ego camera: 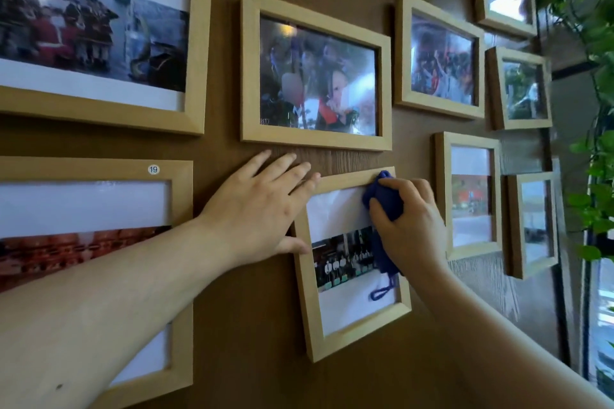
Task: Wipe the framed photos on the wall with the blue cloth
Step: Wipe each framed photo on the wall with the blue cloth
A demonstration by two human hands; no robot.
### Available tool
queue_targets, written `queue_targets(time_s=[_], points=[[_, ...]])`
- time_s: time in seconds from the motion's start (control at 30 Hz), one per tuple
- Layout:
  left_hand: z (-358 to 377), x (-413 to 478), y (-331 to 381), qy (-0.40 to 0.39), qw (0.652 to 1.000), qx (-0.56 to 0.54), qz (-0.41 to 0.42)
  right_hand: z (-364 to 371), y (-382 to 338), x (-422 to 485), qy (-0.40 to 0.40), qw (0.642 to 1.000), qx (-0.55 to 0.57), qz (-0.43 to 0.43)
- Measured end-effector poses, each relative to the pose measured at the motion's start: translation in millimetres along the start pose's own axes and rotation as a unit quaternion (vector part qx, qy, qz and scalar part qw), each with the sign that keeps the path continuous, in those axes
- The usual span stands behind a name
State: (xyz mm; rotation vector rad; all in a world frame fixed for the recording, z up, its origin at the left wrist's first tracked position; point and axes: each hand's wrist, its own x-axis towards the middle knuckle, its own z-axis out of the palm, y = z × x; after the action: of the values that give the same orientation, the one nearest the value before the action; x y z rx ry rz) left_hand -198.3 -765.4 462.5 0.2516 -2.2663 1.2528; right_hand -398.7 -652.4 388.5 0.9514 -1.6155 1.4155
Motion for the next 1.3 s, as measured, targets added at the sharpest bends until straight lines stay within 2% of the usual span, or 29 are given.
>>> queue_targets(time_s=[0.17,0.3,0.4,0.5,0.57,0.7,0.8,0.93,1.0,1.1,1.23,1.3], points=[[3.3,1.5,3.2,0.003,1.0,-0.013,0.003,15.6,-43.3,-25.8,-0.046,0.993,0.02,-0.105],[3.9,0.4,3.4,0.009,1.0,-0.024,0.005,12.4,-38.8,-31.6,-0.074,0.98,-0.039,-0.178],[5.1,0.6,2.2,0.003,1.0,-0.021,0.004,-0.5,-3.9,-27.2,-0.061,0.985,-0.107,-0.124],[4.9,1.6,3.3,-0.002,1.0,-0.022,0.002,-5.5,11.9,-27.3,-0.05,0.99,-0.115,-0.062],[4.4,2.1,3.5,-0.004,1.0,-0.026,0.001,-1.3,0.6,-35.0,-0.055,0.99,-0.092,-0.092],[3.6,2.5,3.8,-0.001,1.0,-0.026,0.002,10.1,-28.6,-58.6,-0.122,0.963,-0.048,-0.236],[3.3,3.2,4.2,-0.007,1.0,-0.024,0.0,5.7,-14.9,-54.7,-0.114,0.966,-0.076,-0.22],[3.6,3.0,3.9,-0.008,1.0,-0.026,-0.002,-10.5,22.3,-47.5,-0.086,0.979,-0.15,-0.106],[4.0,2.9,4.7,-0.011,1.0,-0.024,-0.003,-12.2,27.5,-50.0,-0.087,0.978,-0.165,-0.09],[3.2,3.4,5.4,-0.013,1.0,-0.02,-0.003,-8.0,15.1,-64.7,-0.113,0.979,-0.131,-0.112],[2.4,2.7,4.7,-0.007,1.0,-0.015,-0.002,-2.5,-7.0,-98.2,-0.204,0.953,-0.078,-0.208],[2.4,2.4,5.3,-0.007,1.0,-0.017,-0.003,-2.4,-9.2,-105.8,-0.227,0.946,-0.06,-0.222]])
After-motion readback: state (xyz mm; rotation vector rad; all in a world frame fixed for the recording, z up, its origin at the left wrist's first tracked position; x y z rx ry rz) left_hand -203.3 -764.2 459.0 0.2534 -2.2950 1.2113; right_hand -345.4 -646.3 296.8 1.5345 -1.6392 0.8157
